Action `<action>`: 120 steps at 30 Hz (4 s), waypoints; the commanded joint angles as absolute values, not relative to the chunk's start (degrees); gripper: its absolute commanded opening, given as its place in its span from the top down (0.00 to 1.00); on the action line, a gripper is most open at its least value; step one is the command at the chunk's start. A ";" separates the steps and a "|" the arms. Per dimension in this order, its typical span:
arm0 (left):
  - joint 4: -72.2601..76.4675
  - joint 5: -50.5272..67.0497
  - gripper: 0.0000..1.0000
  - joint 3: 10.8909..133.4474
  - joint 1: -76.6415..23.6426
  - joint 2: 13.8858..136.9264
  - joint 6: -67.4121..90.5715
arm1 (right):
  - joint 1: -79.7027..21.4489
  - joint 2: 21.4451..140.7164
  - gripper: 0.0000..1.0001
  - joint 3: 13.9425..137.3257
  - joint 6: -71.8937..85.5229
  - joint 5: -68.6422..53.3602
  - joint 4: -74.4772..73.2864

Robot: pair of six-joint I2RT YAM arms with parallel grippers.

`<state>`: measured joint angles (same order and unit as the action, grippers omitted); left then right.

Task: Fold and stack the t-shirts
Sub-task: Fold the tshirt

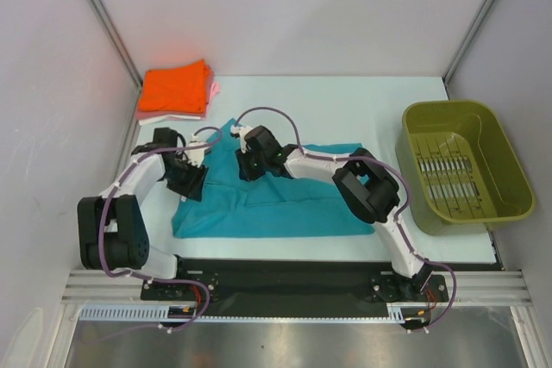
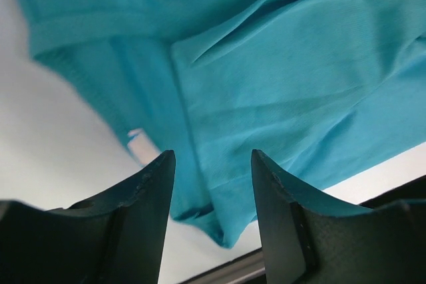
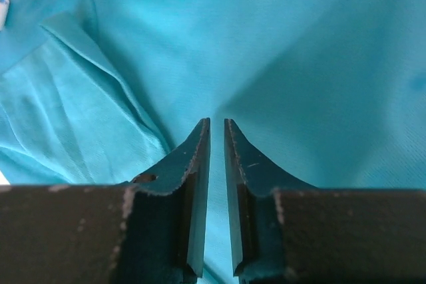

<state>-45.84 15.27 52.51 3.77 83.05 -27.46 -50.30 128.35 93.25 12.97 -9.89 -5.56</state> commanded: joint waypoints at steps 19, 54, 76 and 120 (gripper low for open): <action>-30.32 12.84 0.45 84.00 -2.72 102.63 -10.47 | -25.94 105.73 0.57 84.19 14.16 6.05 -28.20; -39.47 13.80 0.63 120.06 -8.26 140.63 -7.56 | -9.41 123.93 0.59 93.25 4.48 0.97 -40.26; -34.36 19.78 1.00 103.73 -8.00 114.90 -19.07 | -9.84 115.50 1.00 89.92 3.08 -4.41 -35.07; -47.03 16.18 1.00 53.25 -3.78 61.61 -33.85 | -13.89 93.40 1.00 64.32 8.35 5.28 -23.47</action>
<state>-48.71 17.58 50.30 -4.40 62.96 -36.23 -15.25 90.15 59.11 10.72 3.88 -27.20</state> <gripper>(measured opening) 0.008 0.012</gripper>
